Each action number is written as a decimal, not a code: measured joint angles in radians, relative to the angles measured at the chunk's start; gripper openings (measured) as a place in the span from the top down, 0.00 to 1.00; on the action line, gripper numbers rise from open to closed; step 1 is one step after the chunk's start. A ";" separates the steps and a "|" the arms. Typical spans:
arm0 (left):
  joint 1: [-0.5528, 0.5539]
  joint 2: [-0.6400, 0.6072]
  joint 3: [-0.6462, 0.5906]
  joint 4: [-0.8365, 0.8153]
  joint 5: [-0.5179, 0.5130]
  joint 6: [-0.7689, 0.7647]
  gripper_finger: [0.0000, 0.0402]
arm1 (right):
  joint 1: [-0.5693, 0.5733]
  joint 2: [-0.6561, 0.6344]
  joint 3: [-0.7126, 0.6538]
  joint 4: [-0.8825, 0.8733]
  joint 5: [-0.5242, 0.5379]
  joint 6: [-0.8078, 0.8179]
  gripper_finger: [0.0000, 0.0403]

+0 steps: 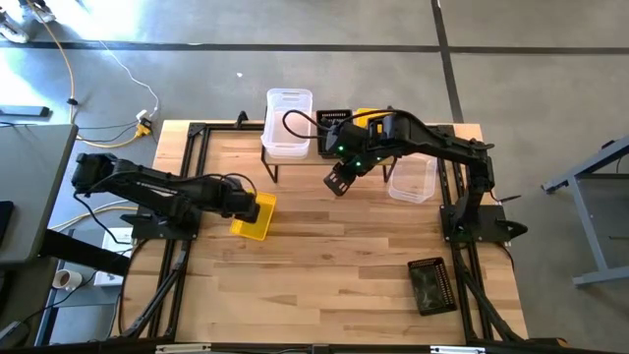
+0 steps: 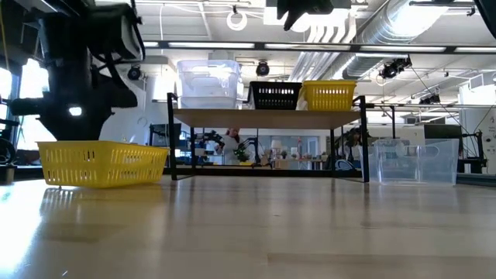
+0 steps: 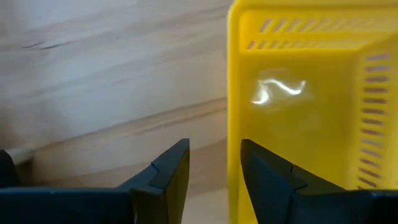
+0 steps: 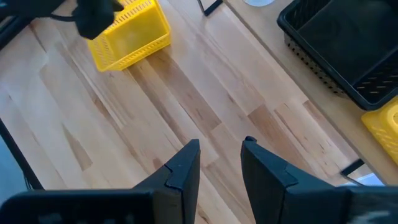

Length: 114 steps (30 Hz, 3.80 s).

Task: Stack baskets on shelf by color
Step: Stack the yellow bin on top of the yellow bin

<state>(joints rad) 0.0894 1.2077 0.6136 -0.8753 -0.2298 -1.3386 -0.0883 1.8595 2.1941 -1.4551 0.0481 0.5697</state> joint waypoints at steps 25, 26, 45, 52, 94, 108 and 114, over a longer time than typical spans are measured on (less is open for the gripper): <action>0.006 0.071 0.198 0.217 0.089 -0.056 0.99 | 0.137 0.000 0.000 0.197 -0.139 -0.354 0.75; -0.003 0.071 0.216 0.214 0.088 -0.065 0.99 | 0.145 0.000 0.000 0.212 -0.139 -0.372 0.75; -0.113 0.125 0.541 -0.082 0.006 -0.152 1.00 | 0.286 0.012 -0.001 0.460 -0.130 -0.666 0.64; -0.111 0.188 0.633 -0.170 -0.020 -0.145 1.00 | 0.288 0.066 -0.001 0.488 -0.128 -0.683 0.64; -0.067 0.209 0.639 -0.172 -0.043 -0.197 1.00 | 0.284 0.306 0.001 0.428 0.086 -0.627 0.76; -0.043 0.209 0.639 -0.110 -0.025 -0.161 1.00 | 0.295 0.306 0.001 0.385 0.186 -0.633 0.98; -0.041 0.209 0.639 -0.103 -0.023 -0.150 1.00 | 0.295 0.306 0.001 0.380 0.187 -0.624 0.99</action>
<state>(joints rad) 0.0483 1.4162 1.2526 -0.9788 -0.2528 -1.4887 0.2070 2.1654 2.1952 -1.0749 0.2352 -0.0546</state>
